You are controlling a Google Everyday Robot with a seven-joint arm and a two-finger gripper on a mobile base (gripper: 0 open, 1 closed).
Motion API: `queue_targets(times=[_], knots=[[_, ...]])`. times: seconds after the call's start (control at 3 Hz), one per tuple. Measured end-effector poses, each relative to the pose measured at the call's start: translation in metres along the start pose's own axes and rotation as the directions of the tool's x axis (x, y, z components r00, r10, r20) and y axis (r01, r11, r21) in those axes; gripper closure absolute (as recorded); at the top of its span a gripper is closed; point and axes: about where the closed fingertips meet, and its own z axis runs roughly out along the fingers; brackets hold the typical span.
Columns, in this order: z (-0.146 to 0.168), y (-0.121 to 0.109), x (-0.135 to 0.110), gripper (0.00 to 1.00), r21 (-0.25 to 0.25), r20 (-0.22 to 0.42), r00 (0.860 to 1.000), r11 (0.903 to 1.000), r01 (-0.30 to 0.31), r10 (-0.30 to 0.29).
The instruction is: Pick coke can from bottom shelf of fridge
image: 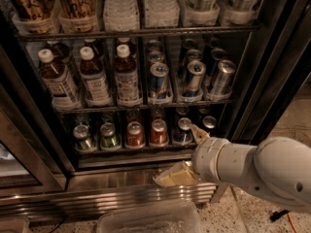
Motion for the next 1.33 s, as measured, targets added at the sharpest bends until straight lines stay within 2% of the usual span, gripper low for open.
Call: queue_targets(times=[0.33,0.67,1.0,1.33], knots=[[0.017,0.000,0.028,0.00,0.072,0.080,0.994,0.9940,-0.082,0.076],[0.030,-0.002,0.058,0.00,0.161,0.148,0.981,0.9755,-0.150,0.126],[0.053,0.006,0.058,0.00,0.207,0.221,0.969,0.9650,-0.161,0.114],[0.077,0.010,0.050,0.00,0.207,0.288,0.953,0.9656,-0.158,0.094]])
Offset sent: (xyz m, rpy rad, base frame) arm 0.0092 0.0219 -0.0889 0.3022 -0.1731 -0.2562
